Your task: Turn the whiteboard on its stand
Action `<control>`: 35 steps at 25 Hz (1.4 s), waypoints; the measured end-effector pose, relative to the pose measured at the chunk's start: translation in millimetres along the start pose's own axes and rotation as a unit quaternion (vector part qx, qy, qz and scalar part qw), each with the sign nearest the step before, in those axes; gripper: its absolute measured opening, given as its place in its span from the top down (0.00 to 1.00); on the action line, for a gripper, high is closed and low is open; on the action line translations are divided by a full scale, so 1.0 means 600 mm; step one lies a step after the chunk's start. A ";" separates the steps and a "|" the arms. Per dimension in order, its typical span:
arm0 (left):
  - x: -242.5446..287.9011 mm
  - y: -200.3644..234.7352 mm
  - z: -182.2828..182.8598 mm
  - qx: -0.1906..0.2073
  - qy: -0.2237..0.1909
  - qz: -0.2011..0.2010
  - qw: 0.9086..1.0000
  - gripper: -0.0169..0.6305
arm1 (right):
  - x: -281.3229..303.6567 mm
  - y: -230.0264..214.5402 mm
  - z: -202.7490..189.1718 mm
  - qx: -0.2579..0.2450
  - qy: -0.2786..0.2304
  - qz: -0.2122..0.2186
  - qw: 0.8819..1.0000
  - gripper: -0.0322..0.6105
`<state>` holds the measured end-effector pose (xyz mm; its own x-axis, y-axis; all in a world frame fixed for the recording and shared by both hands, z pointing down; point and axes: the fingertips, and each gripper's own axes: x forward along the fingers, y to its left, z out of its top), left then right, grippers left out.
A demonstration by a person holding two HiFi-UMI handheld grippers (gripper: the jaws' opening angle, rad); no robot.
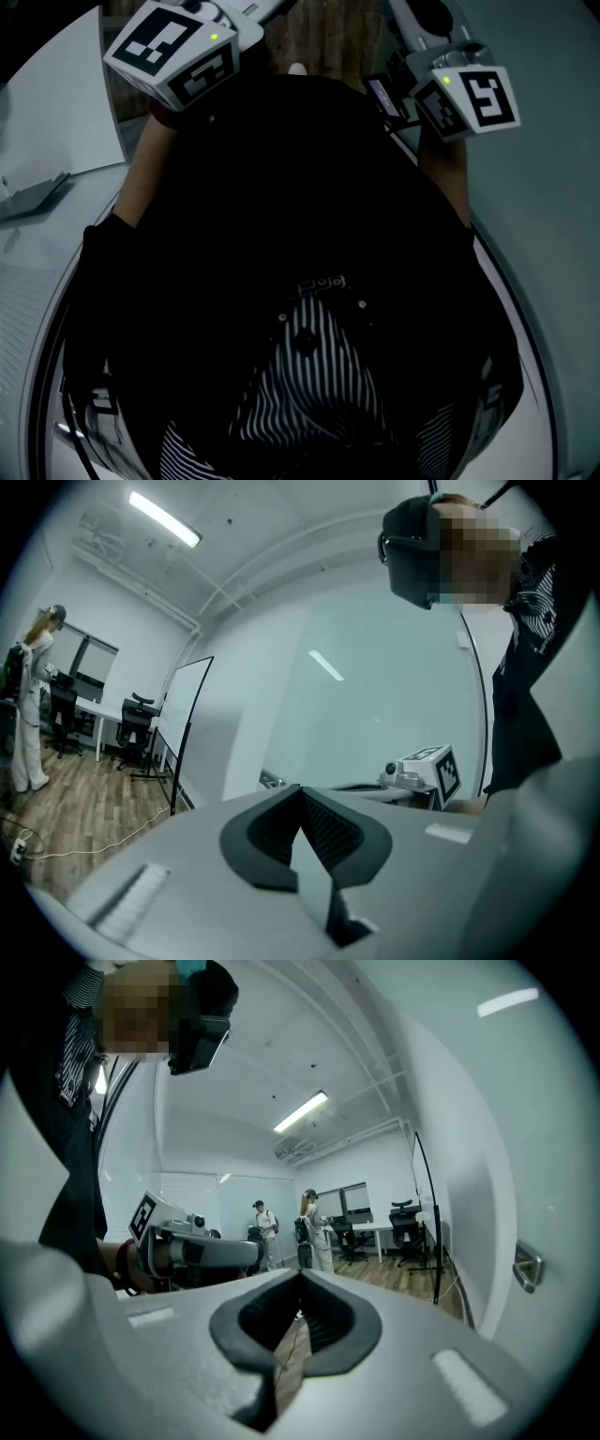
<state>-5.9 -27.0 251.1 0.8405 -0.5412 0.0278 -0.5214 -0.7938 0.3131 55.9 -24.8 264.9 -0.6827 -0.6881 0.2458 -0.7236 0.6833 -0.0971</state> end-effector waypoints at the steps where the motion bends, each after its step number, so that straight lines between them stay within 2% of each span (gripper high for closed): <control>1: -0.001 0.001 0.001 0.002 -0.002 0.000 1.000 0.97 | 0.000 -0.001 -0.001 0.000 0.002 -0.001 1.000 0.95; 4: -0.002 0.001 0.000 0.026 0.004 0.000 1.000 0.97 | -0.005 -0.007 0.002 0.001 0.005 -0.008 1.000 0.95; 8: -0.003 0.003 -0.003 0.016 0.004 0.002 1.000 0.97 | -0.001 -0.013 0.001 -0.003 0.015 -0.003 1.000 0.95; 14: -0.003 -0.002 0.017 0.018 -0.032 -0.005 0.999 0.97 | 0.000 -0.002 0.002 -0.017 0.006 -0.001 1.000 0.95; 17: 0.000 -0.007 0.020 0.039 -0.024 -0.012 0.999 0.97 | -0.003 -0.003 0.012 -0.019 -0.001 -0.009 1.000 0.95; 22: 0.001 -0.002 0.006 0.015 -0.008 -0.010 1.000 0.97 | 0.004 -0.007 0.005 -0.013 0.003 -0.003 1.000 0.95; 25: 0.000 -0.001 0.007 0.030 0.000 -0.005 1.000 0.97 | 0.010 -0.010 0.000 0.002 0.008 0.005 1.000 0.95; 28: 0.002 0.000 0.008 0.050 0.003 -0.011 0.999 0.97 | 0.018 -0.018 0.000 -0.003 0.009 -0.008 1.000 0.95; 32: 0.004 -0.013 -0.002 0.048 0.008 -0.034 0.998 0.97 | 0.014 -0.035 0.009 0.008 0.010 -0.028 1.000 0.95; 35: 0.006 -0.009 -0.011 0.039 0.021 -0.032 0.999 0.97 | 0.011 -0.034 0.016 0.010 0.010 -0.028 1.000 0.95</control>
<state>0.6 -23.0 255.6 0.8768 -0.4782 0.0498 -0.4752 -0.8462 0.2413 64.8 -45.8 259.1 -0.6394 -0.7196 0.2707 -0.7623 0.6392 -0.1015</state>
